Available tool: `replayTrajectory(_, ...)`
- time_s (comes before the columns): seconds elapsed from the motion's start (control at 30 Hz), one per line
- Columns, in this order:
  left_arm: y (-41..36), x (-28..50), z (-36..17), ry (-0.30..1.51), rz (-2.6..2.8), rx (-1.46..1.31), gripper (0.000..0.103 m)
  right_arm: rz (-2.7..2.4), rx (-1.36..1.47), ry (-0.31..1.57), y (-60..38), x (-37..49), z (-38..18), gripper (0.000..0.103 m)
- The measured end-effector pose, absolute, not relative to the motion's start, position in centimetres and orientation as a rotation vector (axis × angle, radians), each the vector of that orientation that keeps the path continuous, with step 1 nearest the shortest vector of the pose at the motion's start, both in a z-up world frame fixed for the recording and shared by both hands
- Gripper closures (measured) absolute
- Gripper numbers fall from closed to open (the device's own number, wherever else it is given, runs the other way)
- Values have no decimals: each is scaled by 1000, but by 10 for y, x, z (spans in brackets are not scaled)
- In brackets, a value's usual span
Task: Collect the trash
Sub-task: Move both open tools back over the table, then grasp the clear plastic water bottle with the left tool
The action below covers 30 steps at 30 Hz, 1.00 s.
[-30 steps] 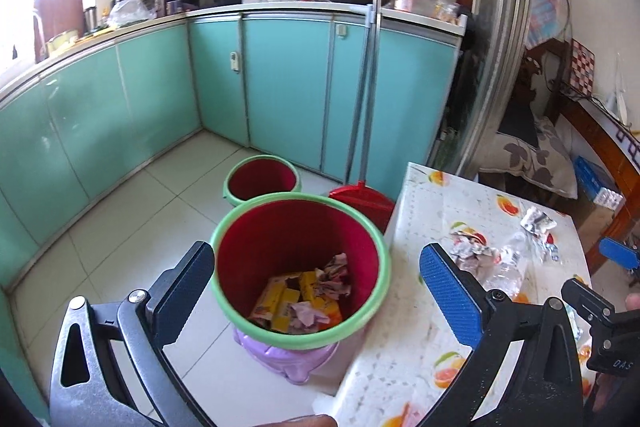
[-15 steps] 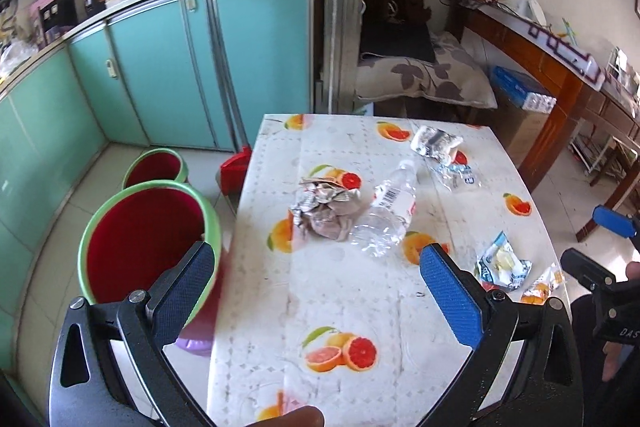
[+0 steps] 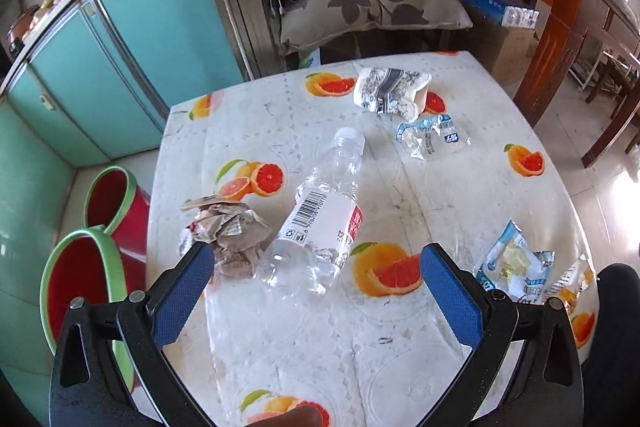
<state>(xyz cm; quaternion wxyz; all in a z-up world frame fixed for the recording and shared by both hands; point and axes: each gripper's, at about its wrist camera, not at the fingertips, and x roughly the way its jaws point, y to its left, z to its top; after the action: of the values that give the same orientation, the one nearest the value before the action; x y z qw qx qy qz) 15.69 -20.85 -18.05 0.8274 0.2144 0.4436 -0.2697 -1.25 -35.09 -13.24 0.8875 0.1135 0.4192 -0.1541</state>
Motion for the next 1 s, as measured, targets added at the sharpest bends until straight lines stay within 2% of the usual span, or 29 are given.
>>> replayTrajectory(0.4, -251, 195, -230, 1065, -569, 556, 0, -354, 318, 882, -381, -13, -152, 11)
replayTrajectory(0.53, -251, 201, -242, 1092, -552, 569, 3, -356, 328, 879, -383, -11, -155, 11)
replayTrajectory(0.63, -251, 204, -252, 1113, -546, 581, 13, -355, 330, 883, -383, -10, -158, 11)
replayTrajectory(0.73, -249, 205, -257, 1135, -553, 547, 29, -357, 329, 886, -383, -9, -159, 11)
replayTrajectory(0.8, -249, 205, -254, 1132, -550, 532, 44, -358, 330, 890, -384, -9, -160, 11)
replayTrajectory(1.0, -242, 199, -243, 1116, -579, 489, 48, -344, 319, 897, -384, -3, -162, 11)
